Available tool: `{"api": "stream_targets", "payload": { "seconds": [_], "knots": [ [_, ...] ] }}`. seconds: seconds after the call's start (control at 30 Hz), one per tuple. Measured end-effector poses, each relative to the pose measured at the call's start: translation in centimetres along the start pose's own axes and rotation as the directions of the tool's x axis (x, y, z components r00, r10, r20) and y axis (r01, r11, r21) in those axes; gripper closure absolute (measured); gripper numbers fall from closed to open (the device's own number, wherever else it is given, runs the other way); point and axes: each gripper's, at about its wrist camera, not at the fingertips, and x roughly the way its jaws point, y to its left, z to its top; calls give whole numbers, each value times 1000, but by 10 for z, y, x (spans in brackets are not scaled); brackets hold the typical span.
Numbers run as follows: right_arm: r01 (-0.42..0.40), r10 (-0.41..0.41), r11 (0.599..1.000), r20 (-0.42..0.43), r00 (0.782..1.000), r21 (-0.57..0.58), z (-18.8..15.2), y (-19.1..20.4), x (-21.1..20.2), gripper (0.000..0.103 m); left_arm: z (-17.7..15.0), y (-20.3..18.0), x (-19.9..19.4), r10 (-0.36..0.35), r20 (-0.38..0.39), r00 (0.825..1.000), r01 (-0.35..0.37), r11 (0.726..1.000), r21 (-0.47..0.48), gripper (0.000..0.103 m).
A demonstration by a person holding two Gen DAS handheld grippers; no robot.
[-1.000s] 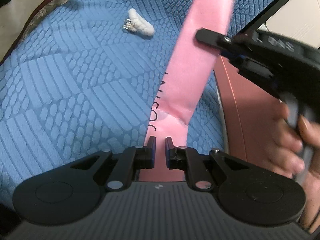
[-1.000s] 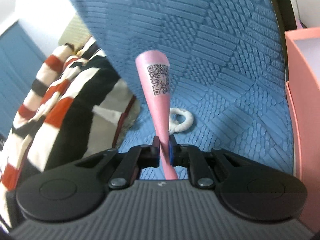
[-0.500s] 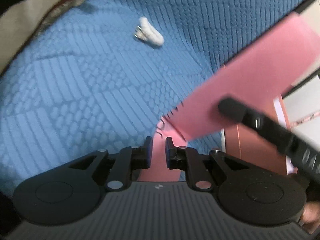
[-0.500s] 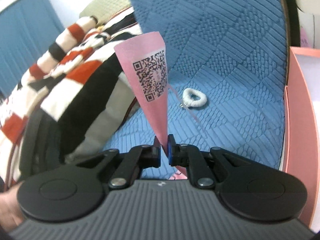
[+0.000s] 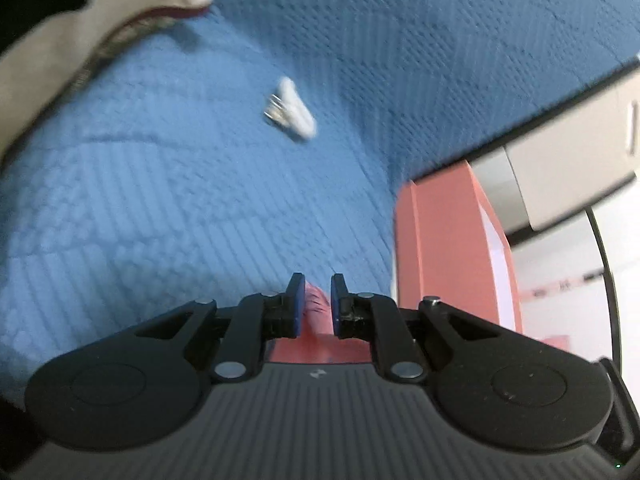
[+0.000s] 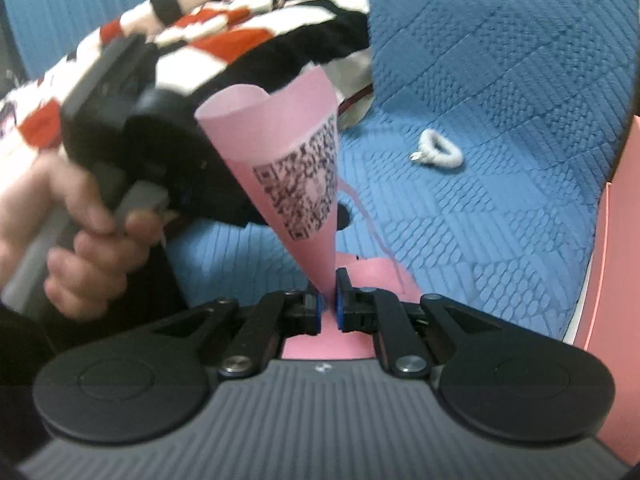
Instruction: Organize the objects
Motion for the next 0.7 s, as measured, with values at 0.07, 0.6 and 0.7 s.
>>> {"api": "stream_targets", "payload": {
  "seconds": [0.07,0.6,0.7],
  "knots": [
    [1,-2,1000,-24,1000,-21,-3,5,3,93,-2,-5,5,-16,-31,999,17,999,36,89],
    [78,-82,996,-175,981,-31,-19,18,14,82,-27,-10,42,56,-189,980,-33,992,121,93],
    [97,-98,995,-205,974,-15,-22,18,4,78,-30,-13,41,68,-184,981,-43,989,139,93]
  ]
}}
